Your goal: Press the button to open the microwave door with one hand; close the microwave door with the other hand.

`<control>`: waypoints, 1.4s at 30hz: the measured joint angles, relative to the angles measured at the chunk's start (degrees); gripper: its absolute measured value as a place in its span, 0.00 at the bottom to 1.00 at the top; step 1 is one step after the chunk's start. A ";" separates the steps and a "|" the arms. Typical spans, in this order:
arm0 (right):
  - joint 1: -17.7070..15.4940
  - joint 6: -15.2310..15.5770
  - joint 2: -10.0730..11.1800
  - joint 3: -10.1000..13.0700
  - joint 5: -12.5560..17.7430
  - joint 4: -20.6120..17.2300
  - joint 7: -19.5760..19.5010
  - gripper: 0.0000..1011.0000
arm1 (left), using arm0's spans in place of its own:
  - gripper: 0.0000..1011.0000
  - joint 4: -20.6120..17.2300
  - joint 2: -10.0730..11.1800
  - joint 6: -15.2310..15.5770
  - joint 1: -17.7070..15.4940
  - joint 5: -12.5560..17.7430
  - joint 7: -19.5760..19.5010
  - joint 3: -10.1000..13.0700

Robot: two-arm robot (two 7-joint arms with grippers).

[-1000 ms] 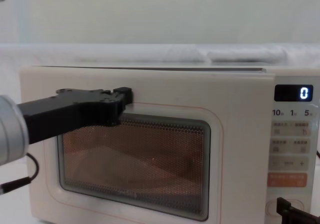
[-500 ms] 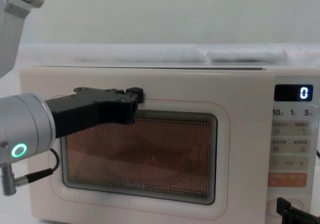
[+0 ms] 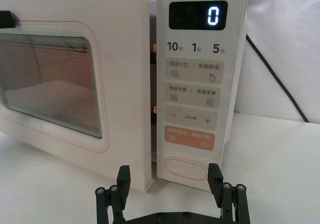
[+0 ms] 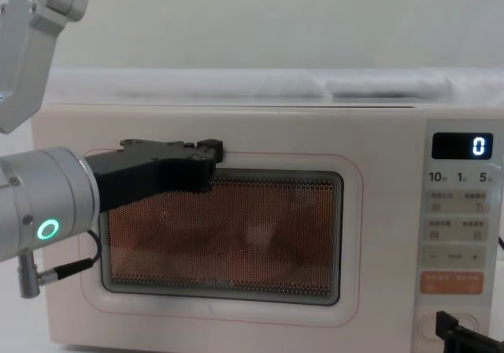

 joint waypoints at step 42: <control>0.00 0.00 0.00 0.00 0.00 0.00 0.00 0.99 | 0.00 2.73 -1.89 0.80 -1.94 3.09 0.87 -0.81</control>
